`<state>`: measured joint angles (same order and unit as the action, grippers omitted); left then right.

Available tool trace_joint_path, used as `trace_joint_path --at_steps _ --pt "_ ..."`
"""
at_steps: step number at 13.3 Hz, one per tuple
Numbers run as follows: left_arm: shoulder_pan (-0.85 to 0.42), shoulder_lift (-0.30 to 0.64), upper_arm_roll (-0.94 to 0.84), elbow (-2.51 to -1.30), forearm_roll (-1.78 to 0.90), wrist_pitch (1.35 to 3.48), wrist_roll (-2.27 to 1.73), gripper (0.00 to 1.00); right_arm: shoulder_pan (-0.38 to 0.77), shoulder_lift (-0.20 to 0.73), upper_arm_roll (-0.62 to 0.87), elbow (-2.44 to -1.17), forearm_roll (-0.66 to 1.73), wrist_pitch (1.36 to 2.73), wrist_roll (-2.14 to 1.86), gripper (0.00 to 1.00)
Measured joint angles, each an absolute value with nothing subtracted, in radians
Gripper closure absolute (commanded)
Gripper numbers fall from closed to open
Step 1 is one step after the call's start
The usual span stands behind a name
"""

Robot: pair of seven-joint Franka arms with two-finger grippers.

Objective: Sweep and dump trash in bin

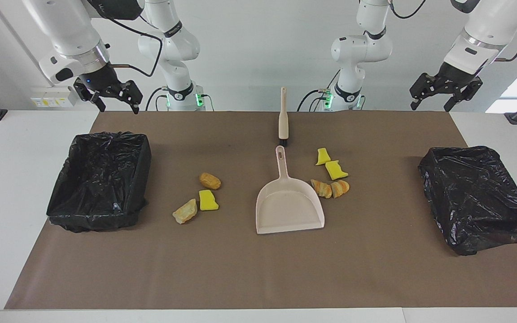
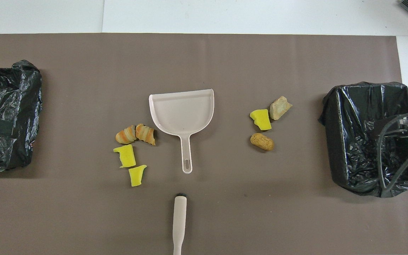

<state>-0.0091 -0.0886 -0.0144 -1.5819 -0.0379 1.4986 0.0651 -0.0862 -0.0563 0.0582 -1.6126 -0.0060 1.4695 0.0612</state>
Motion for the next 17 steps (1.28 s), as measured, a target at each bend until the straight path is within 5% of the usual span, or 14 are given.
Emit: trace_joint_path --at_steps 17 --pt "-0.048 -0.077 -0.026 -1.641 -0.04 1.532 0.041 0.0 -0.082 -0.049 0.074 -1.613 0.024 1.47 0.061 0.0"
